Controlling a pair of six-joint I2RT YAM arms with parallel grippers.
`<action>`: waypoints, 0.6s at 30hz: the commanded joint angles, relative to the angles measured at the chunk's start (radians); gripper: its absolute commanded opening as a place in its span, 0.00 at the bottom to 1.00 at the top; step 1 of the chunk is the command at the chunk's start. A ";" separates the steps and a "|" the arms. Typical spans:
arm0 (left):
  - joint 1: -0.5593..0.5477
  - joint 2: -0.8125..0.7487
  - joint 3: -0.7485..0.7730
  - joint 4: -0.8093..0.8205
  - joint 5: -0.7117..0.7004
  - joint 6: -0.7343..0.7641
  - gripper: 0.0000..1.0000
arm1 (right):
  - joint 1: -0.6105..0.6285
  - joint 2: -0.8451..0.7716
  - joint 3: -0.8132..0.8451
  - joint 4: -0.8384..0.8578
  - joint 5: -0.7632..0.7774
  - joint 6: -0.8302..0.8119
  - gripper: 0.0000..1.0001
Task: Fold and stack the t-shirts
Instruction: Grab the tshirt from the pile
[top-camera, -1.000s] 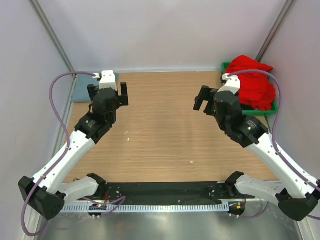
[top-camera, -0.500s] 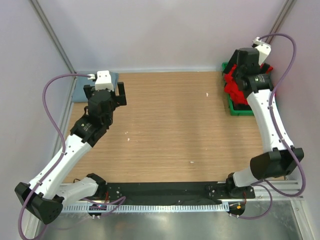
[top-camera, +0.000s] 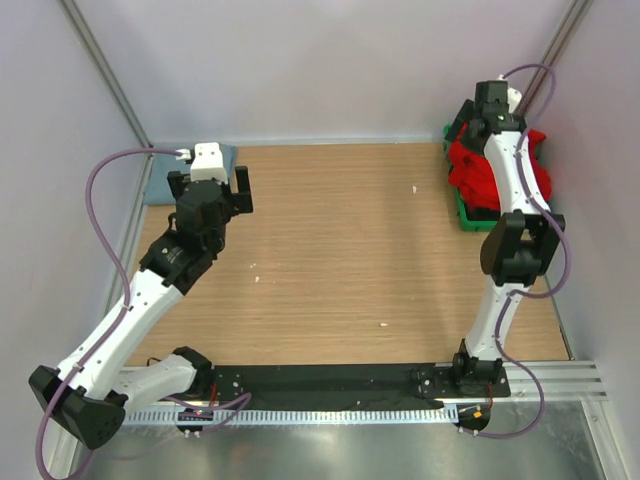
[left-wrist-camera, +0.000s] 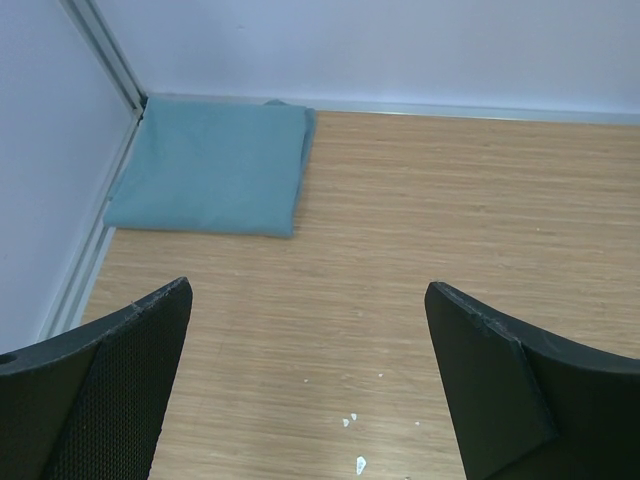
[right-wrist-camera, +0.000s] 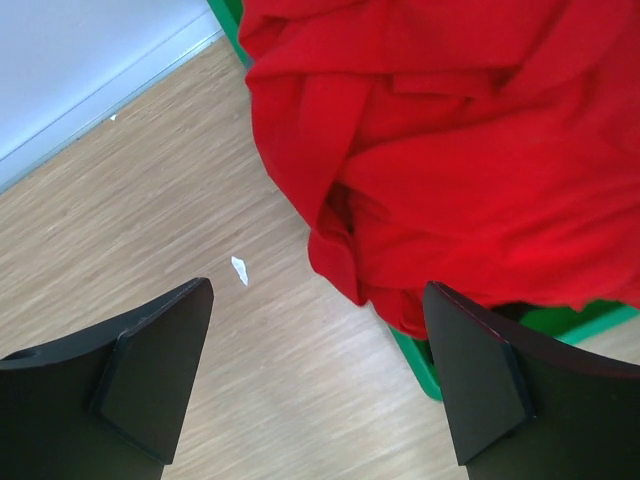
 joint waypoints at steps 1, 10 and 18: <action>0.000 -0.024 0.029 0.006 0.006 -0.014 1.00 | -0.002 0.096 0.150 -0.019 -0.035 -0.027 0.91; 0.000 -0.017 0.039 -0.009 -0.003 -0.016 1.00 | -0.018 0.256 0.232 0.001 -0.052 -0.025 0.79; 0.000 -0.007 0.047 -0.022 0.000 -0.020 1.00 | -0.027 0.273 0.262 0.033 -0.113 -0.038 0.27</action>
